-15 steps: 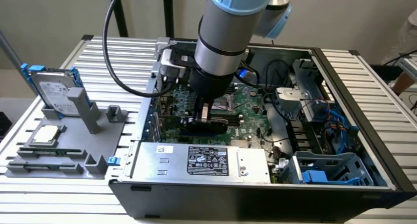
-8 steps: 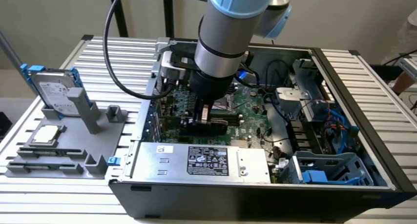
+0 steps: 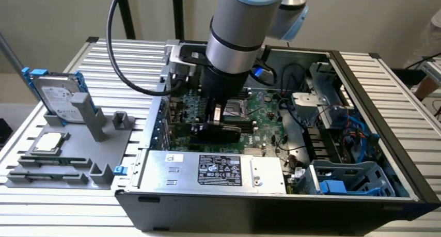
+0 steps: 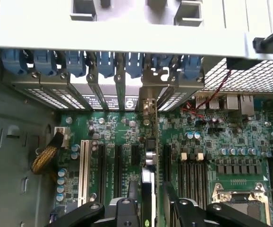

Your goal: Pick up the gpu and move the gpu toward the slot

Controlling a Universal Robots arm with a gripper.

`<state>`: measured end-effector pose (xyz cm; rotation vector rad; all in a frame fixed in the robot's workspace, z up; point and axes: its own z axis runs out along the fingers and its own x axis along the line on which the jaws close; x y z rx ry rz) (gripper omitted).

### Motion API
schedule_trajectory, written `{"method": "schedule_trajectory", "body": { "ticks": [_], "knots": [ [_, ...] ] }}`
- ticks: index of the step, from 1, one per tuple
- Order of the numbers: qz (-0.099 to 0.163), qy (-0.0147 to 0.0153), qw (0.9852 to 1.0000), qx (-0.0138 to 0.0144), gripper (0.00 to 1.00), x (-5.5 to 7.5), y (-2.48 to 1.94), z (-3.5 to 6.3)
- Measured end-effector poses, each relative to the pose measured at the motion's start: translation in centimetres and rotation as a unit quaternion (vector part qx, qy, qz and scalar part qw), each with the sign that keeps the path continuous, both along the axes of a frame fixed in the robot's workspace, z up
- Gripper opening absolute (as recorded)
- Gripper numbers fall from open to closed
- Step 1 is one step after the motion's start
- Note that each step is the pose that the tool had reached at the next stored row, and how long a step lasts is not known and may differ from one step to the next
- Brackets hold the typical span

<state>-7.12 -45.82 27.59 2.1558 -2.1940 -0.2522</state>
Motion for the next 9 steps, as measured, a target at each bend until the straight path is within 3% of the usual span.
{"method": "schedule_trajectory", "body": {
  "ticks": [5,6,7,9],
  "knots": [
    [0.0,0.0,1.0,-0.0001,0.35,0.0,0.0,1.86],
    [0.0,0.0,1.0,-0.0001,0.25,0.0,0.01,1.95],
    [0.0,-0.0004,1.0,0.0,0.25,0.0,0.03,1.96],
    [0.001,-0.0017,1.0,-0.0001,0.14,-0.1,0.09,1.97]
  ]
}}
